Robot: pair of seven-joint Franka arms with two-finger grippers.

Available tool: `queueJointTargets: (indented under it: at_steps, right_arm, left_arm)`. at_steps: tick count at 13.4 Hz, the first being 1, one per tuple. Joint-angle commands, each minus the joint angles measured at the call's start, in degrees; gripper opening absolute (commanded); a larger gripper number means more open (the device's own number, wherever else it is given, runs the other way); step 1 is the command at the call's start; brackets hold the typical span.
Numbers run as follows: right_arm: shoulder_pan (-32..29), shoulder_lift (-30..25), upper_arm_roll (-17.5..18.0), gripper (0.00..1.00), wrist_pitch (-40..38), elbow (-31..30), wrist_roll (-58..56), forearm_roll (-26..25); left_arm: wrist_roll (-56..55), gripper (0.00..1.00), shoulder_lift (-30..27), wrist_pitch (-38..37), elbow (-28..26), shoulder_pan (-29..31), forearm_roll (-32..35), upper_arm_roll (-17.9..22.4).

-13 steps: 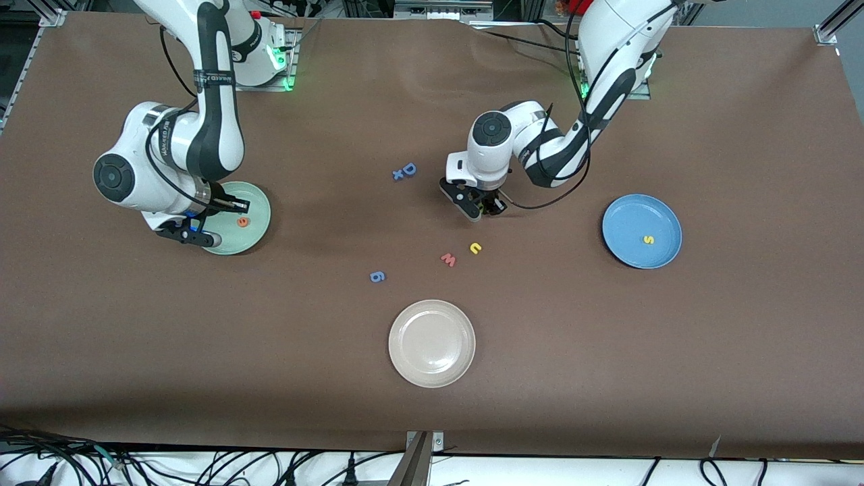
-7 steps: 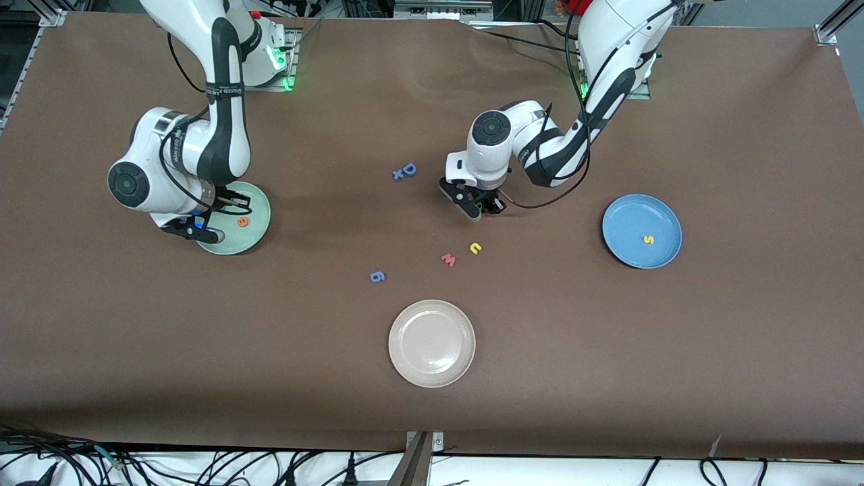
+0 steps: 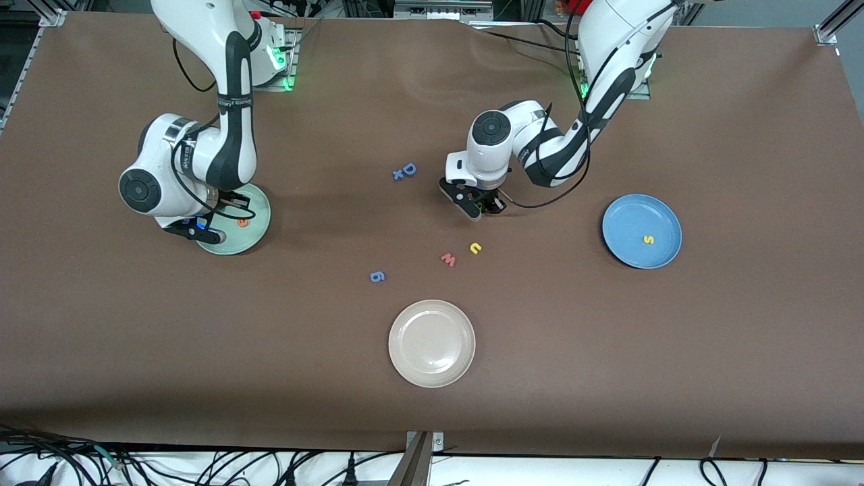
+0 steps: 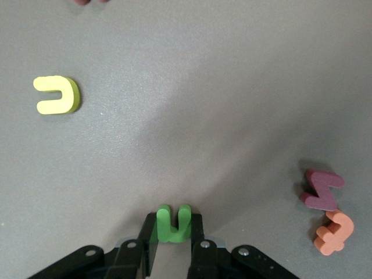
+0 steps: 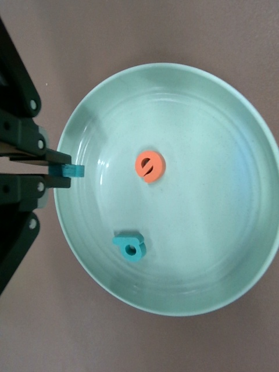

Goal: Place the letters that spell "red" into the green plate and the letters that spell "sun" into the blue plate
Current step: 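Place teal piece on the green plate while the left gripper grasps green u, then lift the right gripper away while the left gripper carries the u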

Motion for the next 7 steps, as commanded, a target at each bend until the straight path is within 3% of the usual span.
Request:
queueJointTargets:
  at_steps: [1,4,5,7]
  right_arm:
    - [0.2,0.5,-0.1,0.52,-0.5,-0.1,-0.7,-0.5]
    - [0.4,-0.1,-0.6,0.87,-0.8,0.6,-0.5,-0.5]
    - [0.7,-0.4,-1.7,0.95,-0.9,1.3,-0.5,-0.5]
    - [0.8,-0.3,-3.9,0.99,-5.1,4.7,-0.5,-0.5]
  left_arm:
    - [-2.1,0.01,-0.5,-0.3,-0.5,0.1,1.0,0.6]
    - [-2.5,0.0,-0.5,-0.3,-0.5,0.1,1.0,0.6]
    - [-2.5,0.0,-0.5,-0.3,-0.5,0.1,1.0,0.6]
    - [-2.7,0.0,-0.5,-0.5,-0.4,0.1,1.0,0.6]
